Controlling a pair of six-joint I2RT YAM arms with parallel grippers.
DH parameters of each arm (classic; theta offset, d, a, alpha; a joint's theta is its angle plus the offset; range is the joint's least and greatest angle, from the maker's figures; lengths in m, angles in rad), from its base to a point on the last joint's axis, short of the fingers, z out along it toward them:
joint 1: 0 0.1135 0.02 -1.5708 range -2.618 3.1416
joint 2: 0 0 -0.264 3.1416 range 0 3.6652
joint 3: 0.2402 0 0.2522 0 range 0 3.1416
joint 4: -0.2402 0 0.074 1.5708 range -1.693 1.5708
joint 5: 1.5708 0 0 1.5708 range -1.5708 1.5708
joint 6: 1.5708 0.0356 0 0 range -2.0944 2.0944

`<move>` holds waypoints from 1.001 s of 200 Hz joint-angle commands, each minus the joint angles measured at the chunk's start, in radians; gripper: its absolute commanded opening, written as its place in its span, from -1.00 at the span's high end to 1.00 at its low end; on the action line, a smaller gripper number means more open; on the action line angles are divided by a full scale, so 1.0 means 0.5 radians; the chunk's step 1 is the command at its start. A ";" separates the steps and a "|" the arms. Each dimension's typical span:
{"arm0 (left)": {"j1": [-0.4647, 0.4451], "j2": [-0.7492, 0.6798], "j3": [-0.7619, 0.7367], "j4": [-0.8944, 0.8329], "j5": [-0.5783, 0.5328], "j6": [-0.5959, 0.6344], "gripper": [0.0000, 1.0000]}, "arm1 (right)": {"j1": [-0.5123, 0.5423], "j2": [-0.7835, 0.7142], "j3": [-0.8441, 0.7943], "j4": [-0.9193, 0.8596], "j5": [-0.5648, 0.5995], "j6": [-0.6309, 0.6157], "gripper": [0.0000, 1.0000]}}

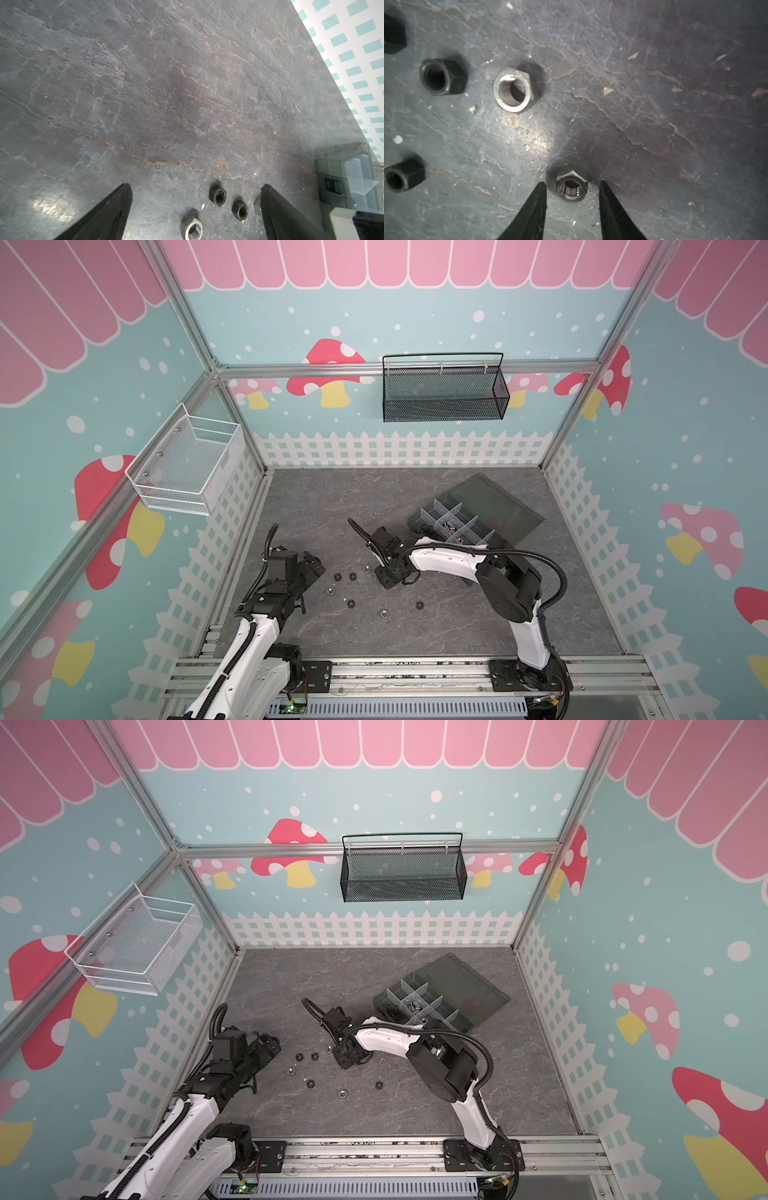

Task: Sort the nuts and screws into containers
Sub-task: 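Move the right gripper back down to another silver hex nut, then close the right gripper on the silver hex nut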

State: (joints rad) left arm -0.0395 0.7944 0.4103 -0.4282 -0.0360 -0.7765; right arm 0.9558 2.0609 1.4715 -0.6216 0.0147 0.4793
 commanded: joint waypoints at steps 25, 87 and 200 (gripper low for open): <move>0.009 -0.014 -0.007 -0.043 0.014 0.019 -0.93 | 0.009 0.092 0.049 -0.065 0.053 -0.018 0.20; 0.008 -0.015 -0.020 -0.043 0.005 0.016 -0.93 | 0.022 0.156 0.067 -0.092 0.071 -0.026 0.28; 0.010 -0.039 -0.038 -0.043 0.015 -0.004 -0.94 | 0.041 0.196 0.058 -0.084 -0.013 -0.034 0.64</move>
State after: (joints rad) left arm -0.0395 0.7879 0.4034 -0.4309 -0.0254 -0.7776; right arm 0.9668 2.0972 1.5162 -0.6384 0.0570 0.4713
